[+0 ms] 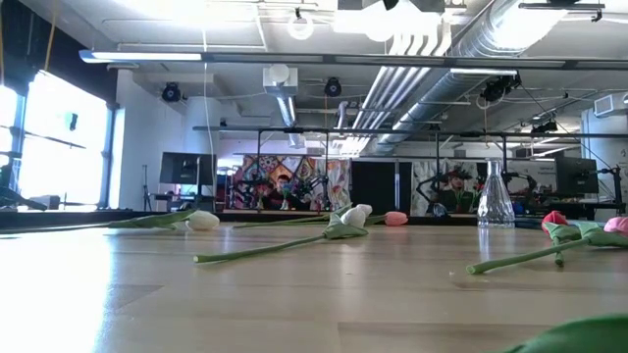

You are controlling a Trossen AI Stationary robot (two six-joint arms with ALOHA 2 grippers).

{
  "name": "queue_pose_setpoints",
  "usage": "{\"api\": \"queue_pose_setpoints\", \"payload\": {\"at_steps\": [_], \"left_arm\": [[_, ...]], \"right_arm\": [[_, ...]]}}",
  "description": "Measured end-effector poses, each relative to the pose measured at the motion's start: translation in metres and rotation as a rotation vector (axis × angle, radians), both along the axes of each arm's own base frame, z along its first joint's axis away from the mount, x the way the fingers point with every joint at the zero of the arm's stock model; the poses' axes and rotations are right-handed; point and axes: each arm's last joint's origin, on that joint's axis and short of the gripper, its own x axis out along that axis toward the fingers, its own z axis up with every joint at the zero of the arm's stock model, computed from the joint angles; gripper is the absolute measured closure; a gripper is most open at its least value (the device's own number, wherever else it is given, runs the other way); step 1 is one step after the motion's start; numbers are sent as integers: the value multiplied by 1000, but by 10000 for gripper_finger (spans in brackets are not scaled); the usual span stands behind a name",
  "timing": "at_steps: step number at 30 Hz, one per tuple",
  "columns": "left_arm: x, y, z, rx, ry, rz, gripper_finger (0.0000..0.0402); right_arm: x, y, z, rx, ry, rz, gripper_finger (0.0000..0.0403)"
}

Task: Sort flowers into vase by color
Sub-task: Put the middle left red tulip in the bottom transparent vase

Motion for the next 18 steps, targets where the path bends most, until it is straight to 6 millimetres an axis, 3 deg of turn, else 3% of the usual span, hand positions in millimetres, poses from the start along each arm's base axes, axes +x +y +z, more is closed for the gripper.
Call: {"api": "queue_pose_setpoints", "payload": {"at_steps": [12,18], "left_arm": [[-2,-4,4,-29,-40,-74,398],[-21,10,19,-114,-115,-72,399]], "right_arm": [[-2,4,-6,99,17,-31,204],[-3,11,-7,115,20,-24,204]]}}
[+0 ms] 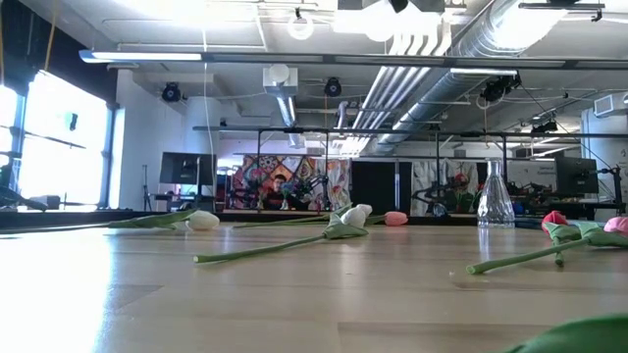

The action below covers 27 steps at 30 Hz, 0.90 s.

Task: Sort flowers into vase by color
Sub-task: Put the middle left red tulip in the bottom transparent vase

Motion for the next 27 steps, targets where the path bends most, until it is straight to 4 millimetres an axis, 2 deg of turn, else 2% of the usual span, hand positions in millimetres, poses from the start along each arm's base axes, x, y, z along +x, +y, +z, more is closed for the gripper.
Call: {"api": "queue_pose_setpoints", "payload": {"at_steps": [3,5,7,11,15,18,27], "left_arm": [[-6,1,7,-91,-39,-92,399],[-4,-1,3,-98,-33,-105,399],[1,-5,-5,-71,-31,-105,399],[19,-18,-33,1,1,-107,399],[28,-25,-49,-5,-32,-106,399],[30,-26,-52,2,-60,-106,399],[31,-27,-59,22,7,-99,387]], "right_arm": [[-1,5,0,9,-4,12,204],[-2,10,-1,20,1,22,204],[-3,16,-2,26,10,35,204],[-7,27,-6,63,32,2,204],[-12,35,-11,98,67,-26,204],[-13,39,-13,120,70,-28,204],[-13,41,-10,111,48,-18,199]]}}
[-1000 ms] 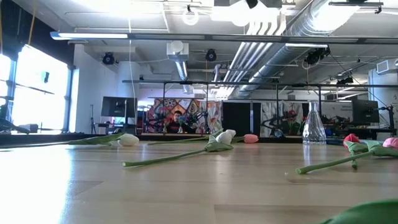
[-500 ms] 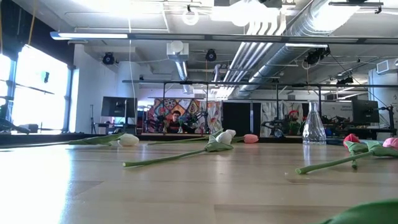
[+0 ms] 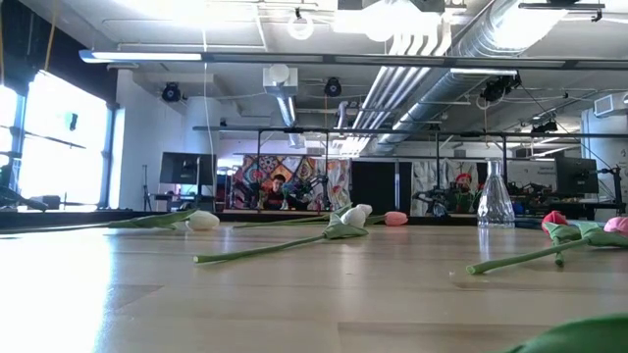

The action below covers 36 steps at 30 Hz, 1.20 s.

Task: Sort flowers into vase by color
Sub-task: Put the middle left red tulip in the bottom transparent vase, then put the red tulip into the bottom transparent vase

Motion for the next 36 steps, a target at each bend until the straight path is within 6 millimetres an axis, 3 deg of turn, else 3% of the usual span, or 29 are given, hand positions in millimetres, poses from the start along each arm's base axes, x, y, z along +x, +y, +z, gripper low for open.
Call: {"api": "queue_pose_setpoints", "payload": {"at_steps": [15,25,31,36], "left_arm": [[-1,1,0,-73,115,14,286],[-11,8,7,-199,148,16,268],[-23,23,28,-245,-7,163,268],[-24,35,37,-252,-83,463,268]], "right_arm": [[-1,4,1,6,-11,4,164],[0,3,1,-33,6,25,164],[-5,3,-7,61,63,-1,164],[-34,2,-37,342,363,-216,168]]}}
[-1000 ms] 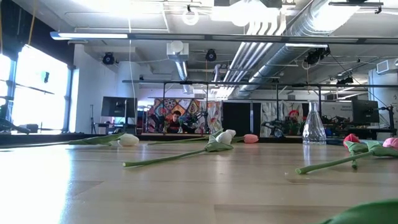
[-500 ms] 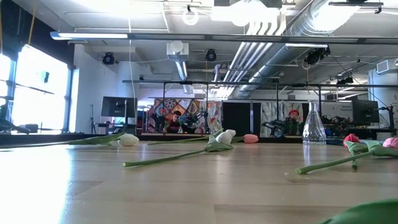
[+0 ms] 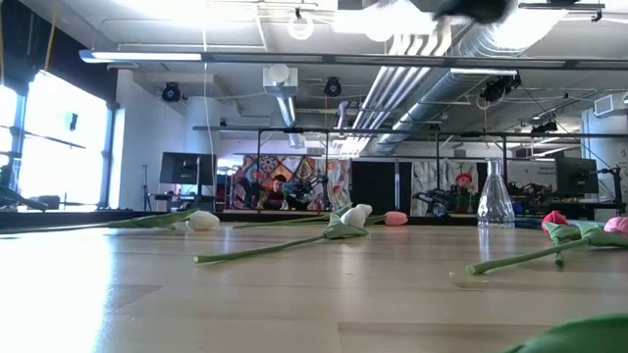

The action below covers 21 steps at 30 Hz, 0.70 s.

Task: Sort flowers into vase by color
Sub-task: Put the red tulip into the bottom transparent vase

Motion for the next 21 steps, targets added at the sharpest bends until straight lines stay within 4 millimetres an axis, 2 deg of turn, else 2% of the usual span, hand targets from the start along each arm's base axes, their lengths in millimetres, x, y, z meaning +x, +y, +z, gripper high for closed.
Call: {"api": "queue_pose_setpoints", "payload": {"at_steps": [5,10,16,21], "left_arm": [[10,3,-13,38,152,289,268],[25,-4,-23,96,266,426,268],[43,-10,-33,92,399,464,268],[58,-12,-40,54,507,447,269]], "right_arm": [[-37,2,-20,105,328,-219,189],[-55,-4,-43,127,547,-298,212],[-65,-29,-98,227,739,-354,219],[-72,-51,-144,331,763,-325,219]]}}
